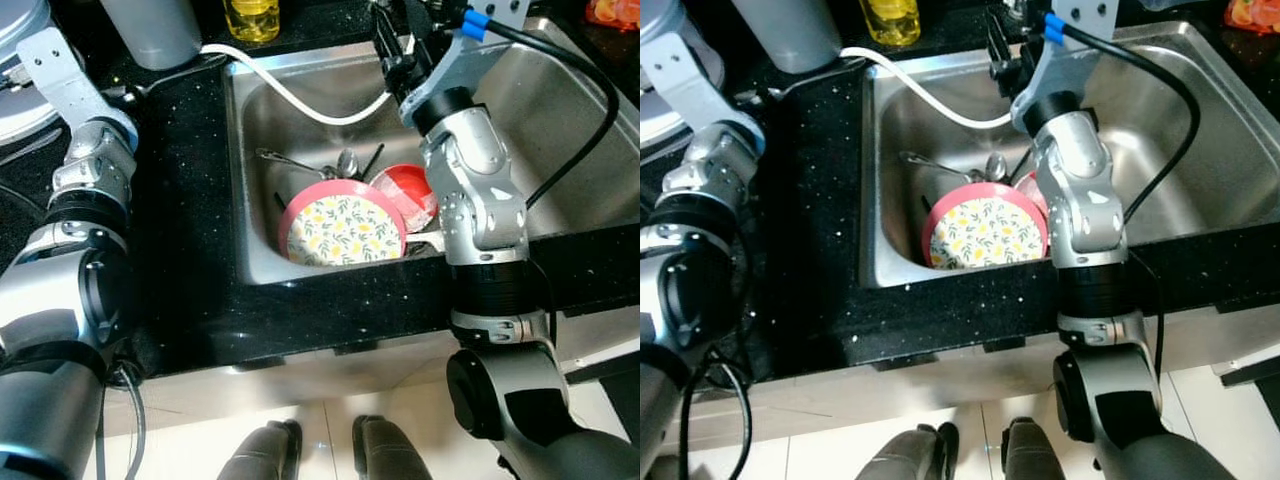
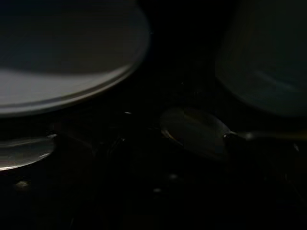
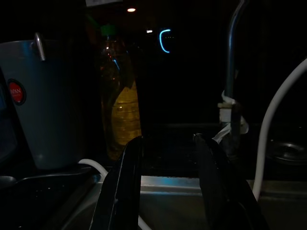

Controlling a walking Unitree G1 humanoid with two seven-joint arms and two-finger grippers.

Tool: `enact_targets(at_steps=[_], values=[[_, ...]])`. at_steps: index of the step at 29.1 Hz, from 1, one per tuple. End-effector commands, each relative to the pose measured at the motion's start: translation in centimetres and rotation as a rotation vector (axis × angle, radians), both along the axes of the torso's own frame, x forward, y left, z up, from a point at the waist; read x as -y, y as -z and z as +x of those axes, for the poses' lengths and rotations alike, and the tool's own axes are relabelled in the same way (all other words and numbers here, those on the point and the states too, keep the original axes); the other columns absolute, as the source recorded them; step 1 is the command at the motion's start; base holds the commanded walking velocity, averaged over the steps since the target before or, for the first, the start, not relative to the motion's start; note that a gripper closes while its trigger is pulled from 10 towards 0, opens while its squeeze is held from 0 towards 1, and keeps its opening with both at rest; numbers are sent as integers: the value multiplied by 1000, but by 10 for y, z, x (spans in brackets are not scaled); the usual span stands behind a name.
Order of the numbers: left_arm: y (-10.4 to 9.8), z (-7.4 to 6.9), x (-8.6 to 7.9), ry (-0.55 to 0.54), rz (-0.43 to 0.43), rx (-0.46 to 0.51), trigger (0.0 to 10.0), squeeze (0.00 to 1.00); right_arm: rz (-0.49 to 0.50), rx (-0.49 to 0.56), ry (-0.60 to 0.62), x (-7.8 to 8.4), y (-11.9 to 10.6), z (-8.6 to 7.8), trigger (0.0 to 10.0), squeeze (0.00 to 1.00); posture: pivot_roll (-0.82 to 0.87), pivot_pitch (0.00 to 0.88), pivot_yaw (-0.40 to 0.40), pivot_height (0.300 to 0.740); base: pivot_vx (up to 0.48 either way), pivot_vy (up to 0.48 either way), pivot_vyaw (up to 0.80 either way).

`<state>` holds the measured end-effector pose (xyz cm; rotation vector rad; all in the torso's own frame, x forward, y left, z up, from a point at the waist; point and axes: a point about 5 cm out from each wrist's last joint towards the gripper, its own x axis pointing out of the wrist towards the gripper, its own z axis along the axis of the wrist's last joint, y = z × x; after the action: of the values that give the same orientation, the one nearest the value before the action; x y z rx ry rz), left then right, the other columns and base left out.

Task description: Kitchen organization

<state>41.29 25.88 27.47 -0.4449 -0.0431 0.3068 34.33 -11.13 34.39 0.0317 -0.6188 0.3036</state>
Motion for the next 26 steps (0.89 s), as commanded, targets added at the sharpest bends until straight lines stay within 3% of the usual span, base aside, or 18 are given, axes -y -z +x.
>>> enact_targets(at_steps=[1,3,4,5,7,12,16,18,26], values=[[14,-4,-9,-14,-49,-60,10000,0,-6,-87,15,3,24,5,10000,0,-10,336,147,740,0,0,0],[17,-4,-10,0,-74,-79,10000,0,-3,-91,27,7,24,3,10000,0,-15,339,151,740,0,0,0],[17,-4,-10,15,-78,-79,5608,0,-1,-93,31,8,25,2,10000,0,-18,340,152,740,0,0,0],[16,-4,-10,25,-79,-77,5608,0,0,-94,34,8,25,1,10000,0,-18,340,152,740,0,0,0],[18,-4,-10,56,-71,-97,0,0,3,-98,40,10,26,0,10000,0,-18,340,152,740,0,0,0],[20,-5,-11,66,-67,-120,0,0,6,-103,43,11,27,-1,10000,0,-24,335,156,740,0,0,0],[25,-7,-13,63,35,-182,0,0,15,-111,47,12,27,-2,10000,0,-25,329,155,740,0,0,0],[19,-6,-14,61,129,-165,0,0,19,-114,47,12,28,-3,10000,0,-24,325,155,740,0,0,0],[5,-4,-12,55,181,-65,0,0,24,-116,48,11,28,-3,10000,0,-23,307,154,740,0,0,0]])
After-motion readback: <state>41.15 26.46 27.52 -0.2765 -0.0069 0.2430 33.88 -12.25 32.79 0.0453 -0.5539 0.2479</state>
